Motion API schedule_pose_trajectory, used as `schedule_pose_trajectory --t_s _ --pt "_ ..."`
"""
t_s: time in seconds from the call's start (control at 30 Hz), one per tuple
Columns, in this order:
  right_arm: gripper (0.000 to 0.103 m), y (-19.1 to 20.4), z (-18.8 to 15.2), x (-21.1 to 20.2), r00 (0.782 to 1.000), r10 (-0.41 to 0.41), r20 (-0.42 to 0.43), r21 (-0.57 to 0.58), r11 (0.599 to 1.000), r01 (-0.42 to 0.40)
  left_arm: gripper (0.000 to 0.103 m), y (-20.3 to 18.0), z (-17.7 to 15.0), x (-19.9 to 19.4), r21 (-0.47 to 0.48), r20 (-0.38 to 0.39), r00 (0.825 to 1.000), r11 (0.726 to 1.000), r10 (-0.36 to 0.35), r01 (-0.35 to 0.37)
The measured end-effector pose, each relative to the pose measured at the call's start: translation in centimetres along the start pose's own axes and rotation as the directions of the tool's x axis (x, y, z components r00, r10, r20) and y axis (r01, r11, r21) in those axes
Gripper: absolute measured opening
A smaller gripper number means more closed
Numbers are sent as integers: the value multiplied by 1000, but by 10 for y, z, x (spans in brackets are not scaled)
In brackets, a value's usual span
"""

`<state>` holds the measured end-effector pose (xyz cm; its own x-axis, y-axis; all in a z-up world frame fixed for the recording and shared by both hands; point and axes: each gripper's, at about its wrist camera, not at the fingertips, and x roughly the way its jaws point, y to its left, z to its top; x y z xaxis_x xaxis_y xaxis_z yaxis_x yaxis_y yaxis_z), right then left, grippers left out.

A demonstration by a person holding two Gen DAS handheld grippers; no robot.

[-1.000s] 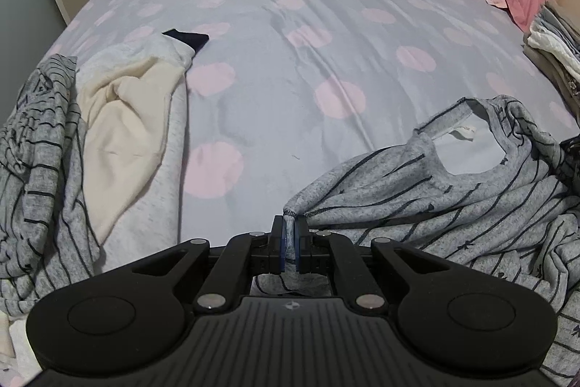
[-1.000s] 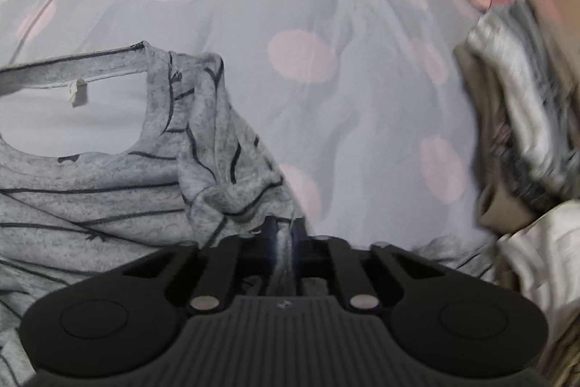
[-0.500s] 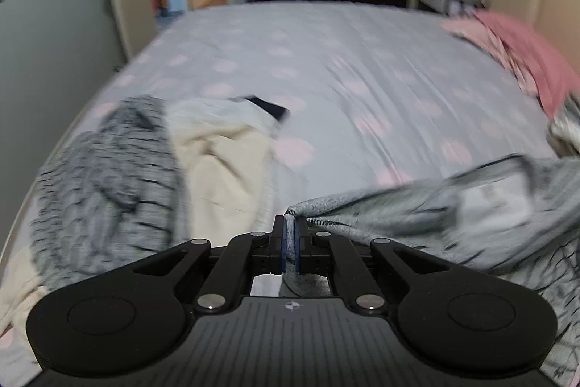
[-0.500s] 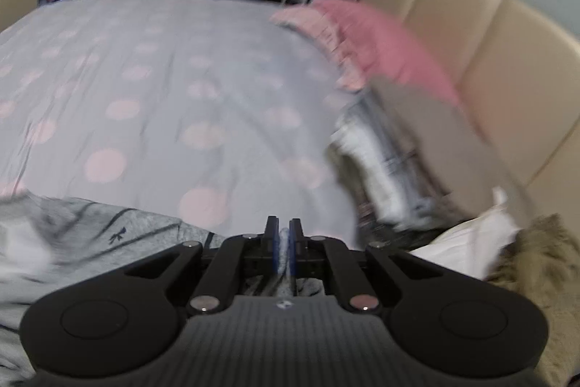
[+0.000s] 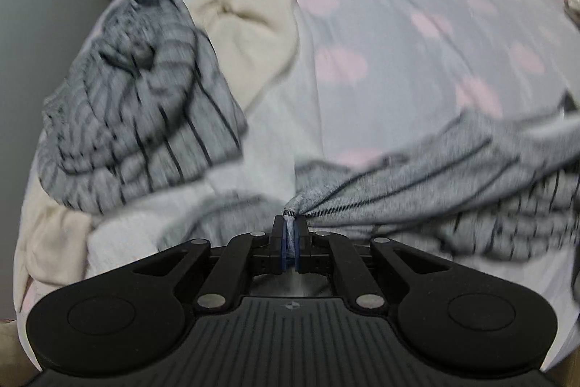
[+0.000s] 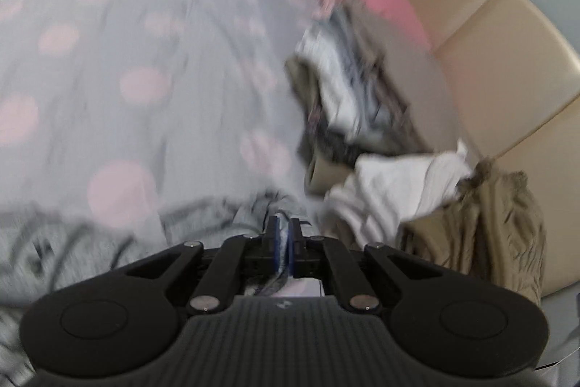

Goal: Fold clothes

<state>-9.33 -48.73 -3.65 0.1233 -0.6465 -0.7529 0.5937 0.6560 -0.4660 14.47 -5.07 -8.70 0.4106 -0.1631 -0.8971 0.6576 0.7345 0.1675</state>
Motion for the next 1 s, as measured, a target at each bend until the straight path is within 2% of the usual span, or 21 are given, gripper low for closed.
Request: schedule_pose_trajectory --t_s 0.13,0.17,0.23,0.27,0.3,0.33,0.43,0.57,0.67,0.77,0.9,1.0 --pt "6 10 -21 9 993 68 -92 -89 993 -77 4 -4 -11 1 60 -24 999 998 -28 29" --pt "6 11 -24 9 991 82 -105 -103 990 -93 9 -5 -11 -1 69 -18 999 997 -30 31" --pt "8 10 -27 4 993 78 -90 -119 989 -89 26 -7 -10 -6 88 -11 999 995 -50 51" --pt "14 8 -28 -2 994 83 -76 -122 988 -92 41 -7 -10 -9 97 -10 997 993 -71 71" --pt "18 6 -28 -8 994 89 -61 -124 988 -97 51 -9 -10 -13 114 -8 995 989 -96 97" --pt "26 4 -27 -15 993 106 -41 -123 986 -110 51 -11 -10 -18 138 3 993 984 -114 113" --pt "30 -2 -26 -40 986 163 36 -118 980 -157 51 -24 -7 -32 211 61 990 971 -129 114" --pt "37 14 -18 -58 950 291 118 -170 948 -269 55 -43 7 -33 265 128 979 957 -156 118" --pt "39 40 -12 -57 919 379 106 -239 907 -347 55 -62 16 -24 310 129 977 943 -170 123" --pt "42 67 -7 -57 895 433 111 -331 865 -377 55 -80 25 -17 358 128 973 924 -190 134" --pt "45 99 1 -54 854 507 119 -425 803 -417 55 -96 33 -1 396 89 972 903 -219 167" --pt "52 121 7 -48 819 565 98 -469 752 -463 55 -104 33 12 429 59 973 886 -223 177"
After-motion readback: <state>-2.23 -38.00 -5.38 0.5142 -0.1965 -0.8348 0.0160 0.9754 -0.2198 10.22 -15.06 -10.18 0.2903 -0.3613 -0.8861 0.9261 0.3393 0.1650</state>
